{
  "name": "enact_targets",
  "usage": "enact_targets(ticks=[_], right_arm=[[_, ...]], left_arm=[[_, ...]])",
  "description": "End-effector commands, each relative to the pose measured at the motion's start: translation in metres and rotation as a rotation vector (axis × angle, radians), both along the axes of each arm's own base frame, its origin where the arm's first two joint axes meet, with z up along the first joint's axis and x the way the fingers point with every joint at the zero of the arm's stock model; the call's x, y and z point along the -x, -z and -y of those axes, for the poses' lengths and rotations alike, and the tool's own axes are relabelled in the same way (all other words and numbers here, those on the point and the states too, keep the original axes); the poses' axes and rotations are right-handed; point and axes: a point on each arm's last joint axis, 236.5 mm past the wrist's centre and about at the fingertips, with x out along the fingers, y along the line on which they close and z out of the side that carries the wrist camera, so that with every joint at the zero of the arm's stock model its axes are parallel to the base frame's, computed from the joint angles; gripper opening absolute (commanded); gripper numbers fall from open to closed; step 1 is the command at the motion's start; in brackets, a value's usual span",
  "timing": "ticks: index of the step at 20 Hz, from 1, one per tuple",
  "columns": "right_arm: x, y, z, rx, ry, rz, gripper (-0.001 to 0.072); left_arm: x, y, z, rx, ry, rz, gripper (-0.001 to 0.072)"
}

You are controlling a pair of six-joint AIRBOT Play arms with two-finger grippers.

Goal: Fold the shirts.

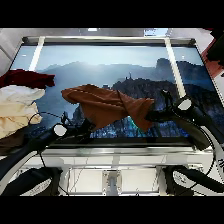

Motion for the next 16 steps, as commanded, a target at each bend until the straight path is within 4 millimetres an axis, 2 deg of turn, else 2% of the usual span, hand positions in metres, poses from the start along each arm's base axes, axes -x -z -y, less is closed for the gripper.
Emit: enact_targets(ticks=[1,2,3,4,5,7,8,9,10,12,14,16], right_arm=[[0.000,-0.002,-0.004,-0.021,0.008,-0.001,0.0447],[0.000,-0.002,-0.004,-0.022,0.008,-0.002,0.0447],[0.000,-0.002,-0.004,-0.022,0.007,-0.003,0.0446],[0.000,-0.002,-0.005,-0.023,0.006,-0.005,0.0446],[0.001,-0.002,-0.005,-0.024,0.003,-0.008,0.0412],[0.004,-0.002,-0.006,-0.023,-0.016,-0.009,0.0180],[0.006,-0.002,-0.006,-0.024,-0.025,-0.014,0.0142],[0.009,-0.002,-0.007,-0.028,-0.031,-0.025,0.0143],[0.014,-0.002,-0.009,-0.033,-0.043,-0.044,0.0185],[0.027,-0.002,-0.012,-0.045,-0.091,-0.080,0.0444],[0.025,-0.002,-0.011,-0.041,-0.090,-0.073,0.0448],[0.012,-0.002,-0.008,-0.025,-0.061,-0.025,0.0448]], left_arm=[[-0.004,0.017,-0.004,0.008,-0.107,-0.065,0.0454],[-0.006,0.018,-0.004,0.016,-0.126,-0.067,0.0373],[-0.010,0.016,-0.005,0.018,-0.141,-0.054,0.0142],[-0.013,0.015,-0.005,0.024,-0.154,-0.048,0.0011],[-0.015,0.013,-0.004,0.035,-0.168,-0.050,0.0012],[-0.015,0.013,-0.003,0.043,-0.174,-0.052,0.0012],[-0.015,0.012,-0.003,0.045,-0.175,-0.053,0.0012],[-0.015,0.012,-0.003,0.046,-0.174,-0.054,0.0011],[-0.014,0.012,-0.003,0.046,-0.172,-0.055,0.0011],[-0.014,0.012,-0.002,0.046,-0.172,-0.056,0.0011],[-0.014,0.012,-0.003,0.045,-0.173,-0.055,0.0012],[-0.014,0.013,-0.003,0.044,-0.169,-0.054,0.0012]])
